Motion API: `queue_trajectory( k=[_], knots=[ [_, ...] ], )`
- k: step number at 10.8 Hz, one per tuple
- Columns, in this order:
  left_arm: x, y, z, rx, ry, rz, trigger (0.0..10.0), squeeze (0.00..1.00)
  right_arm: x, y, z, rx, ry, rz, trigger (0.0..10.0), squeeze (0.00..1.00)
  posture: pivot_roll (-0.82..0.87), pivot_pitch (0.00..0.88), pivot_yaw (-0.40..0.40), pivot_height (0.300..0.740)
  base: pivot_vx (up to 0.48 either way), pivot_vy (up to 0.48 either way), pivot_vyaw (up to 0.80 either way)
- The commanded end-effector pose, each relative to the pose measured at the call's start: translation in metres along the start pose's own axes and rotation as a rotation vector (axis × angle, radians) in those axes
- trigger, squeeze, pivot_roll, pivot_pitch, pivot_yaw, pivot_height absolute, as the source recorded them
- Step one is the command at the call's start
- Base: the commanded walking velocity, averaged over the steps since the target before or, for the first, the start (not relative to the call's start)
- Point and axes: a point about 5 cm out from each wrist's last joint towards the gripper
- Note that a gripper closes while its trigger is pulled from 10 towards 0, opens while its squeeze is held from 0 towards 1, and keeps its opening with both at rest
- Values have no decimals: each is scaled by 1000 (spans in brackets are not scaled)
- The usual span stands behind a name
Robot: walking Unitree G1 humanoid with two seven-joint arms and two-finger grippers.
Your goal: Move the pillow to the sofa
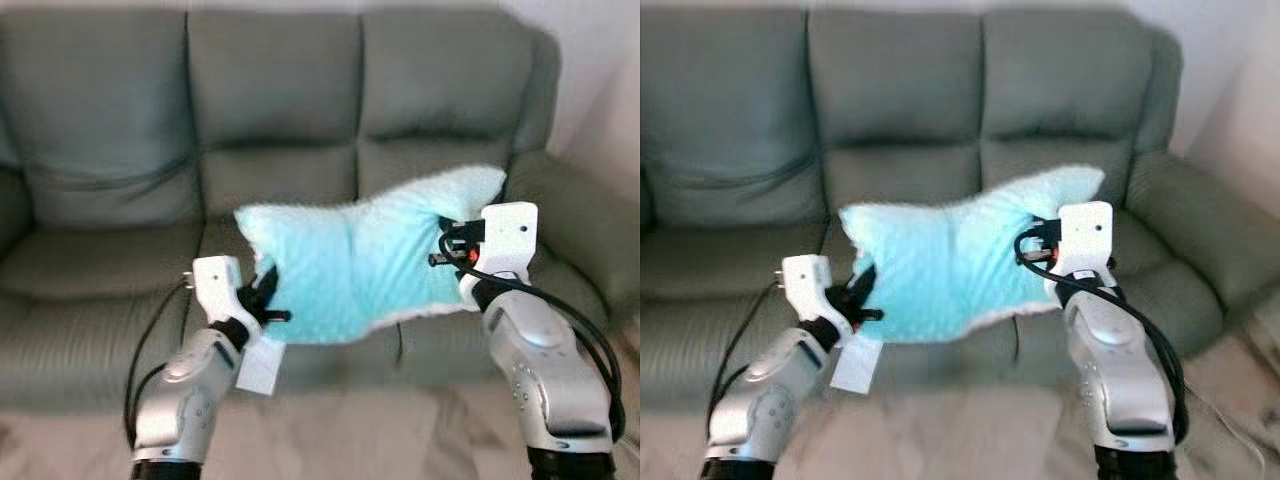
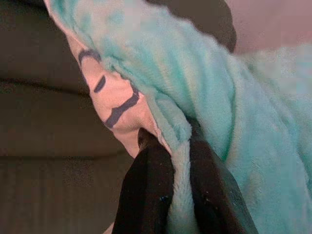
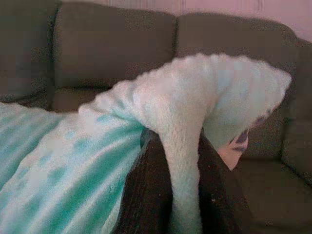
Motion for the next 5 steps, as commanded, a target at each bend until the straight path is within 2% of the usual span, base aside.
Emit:
queue_trajectory(
  k=[1, 3, 5],
  knots=[
    [5, -3, -1, 7, 11, 18, 10000, 0, 6, -10, 1, 41, 25, 2, 10000, 0, -243, 49, -48, 740, 480, 0, 0],
    [3, -4, -2, 21, 5, 18, 10000, 0, 4, -10, 1, 50, 16, 7, 10000, 0, -239, 48, -51, 740, 461, 0, 0],
    [2, -5, -2, 27, -4, 26, 10000, 0, 3, -11, 1, 56, 9, 8, 10000, 0, -238, 46, -51, 740, 298, 377, 0]
  ],
)
Point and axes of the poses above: a point about 5 cm out from each wrist's last joint towards the gripper, its own z axis pointing out of the wrist towards the gripper, its own x axis along the axis of the wrist's last joint, y = z × x, and after that the axes turned 14 degrees about z, right-handed
